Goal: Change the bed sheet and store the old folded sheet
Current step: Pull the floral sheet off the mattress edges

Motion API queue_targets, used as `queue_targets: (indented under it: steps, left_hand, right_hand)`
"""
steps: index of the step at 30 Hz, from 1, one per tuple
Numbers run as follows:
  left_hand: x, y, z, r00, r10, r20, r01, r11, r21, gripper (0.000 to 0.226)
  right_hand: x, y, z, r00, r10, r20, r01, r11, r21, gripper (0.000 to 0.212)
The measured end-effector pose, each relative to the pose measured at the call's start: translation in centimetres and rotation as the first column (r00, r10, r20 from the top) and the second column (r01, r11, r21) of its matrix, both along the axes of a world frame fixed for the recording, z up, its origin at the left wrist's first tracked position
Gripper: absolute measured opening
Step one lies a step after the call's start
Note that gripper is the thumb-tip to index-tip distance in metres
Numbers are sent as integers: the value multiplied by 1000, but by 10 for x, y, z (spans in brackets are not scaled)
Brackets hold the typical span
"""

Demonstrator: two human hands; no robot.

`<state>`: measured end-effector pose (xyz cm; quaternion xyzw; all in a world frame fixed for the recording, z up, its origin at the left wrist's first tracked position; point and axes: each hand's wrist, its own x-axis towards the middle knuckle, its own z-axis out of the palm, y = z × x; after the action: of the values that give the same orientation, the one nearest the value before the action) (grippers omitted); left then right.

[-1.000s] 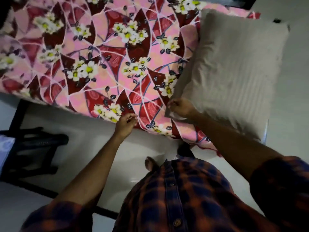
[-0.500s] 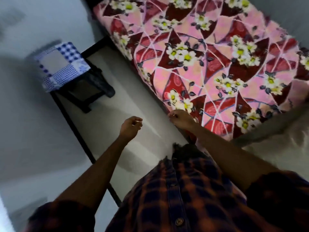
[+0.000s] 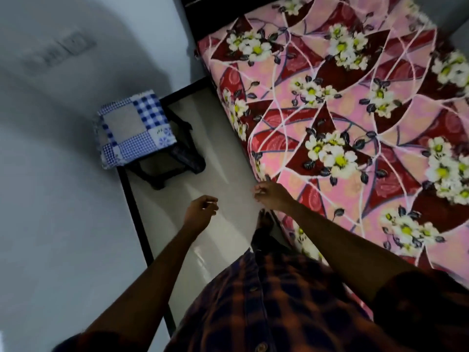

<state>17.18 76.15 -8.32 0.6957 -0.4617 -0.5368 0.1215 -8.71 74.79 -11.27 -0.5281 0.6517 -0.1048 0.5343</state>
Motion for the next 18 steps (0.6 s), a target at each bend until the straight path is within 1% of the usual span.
queue_targets:
  steps: [1, 2, 4, 5, 7, 11, 13, 18]
  left_hand:
    - [-6, -24, 2, 1000, 0, -1, 0, 1000, -7, 19]
    - [-11, -42, 5, 1000, 2, -8, -2, 1000, -11, 18]
    - [-23, -86, 9, 999, 30, -25, -30, 999, -26, 18]
    - [-29, -103, 13, 999, 45, -28, -46, 998, -36, 18]
    - [-39, -135, 17, 998, 39, -40, -41, 998, -57, 17]
    - [-57, -217, 13, 998, -4, -60, 0, 997, -73, 17]
    - [-67, -258, 9, 997, -23, -79, 17, 997, -76, 19]
    - [-86, -373, -12, 986, -127, -103, 121, 991, -62, 17]
  right_hand:
    - [-5, -23, 2, 1000, 17, -9, -17, 1000, -7, 6]
    - [-9, -41, 3, 1000, 18, -19, -18, 1000, -9, 9]
    - [-19, -81, 6, 1000, -6, -30, 5, 1000, -29, 8]
    - [-22, -97, 11, 999, -8, -36, 6, 999, -37, 11]
    - [-30, -126, 13, 999, -17, -40, 15, 999, -36, 7]
    - [-48, -194, 16, 998, -50, -35, 47, 996, -70, 7]
    - [-57, -226, 17, 996, -68, -53, 64, 995, -75, 13]
    - [-65, -317, 3, 989, -144, -39, 143, 989, -40, 17]
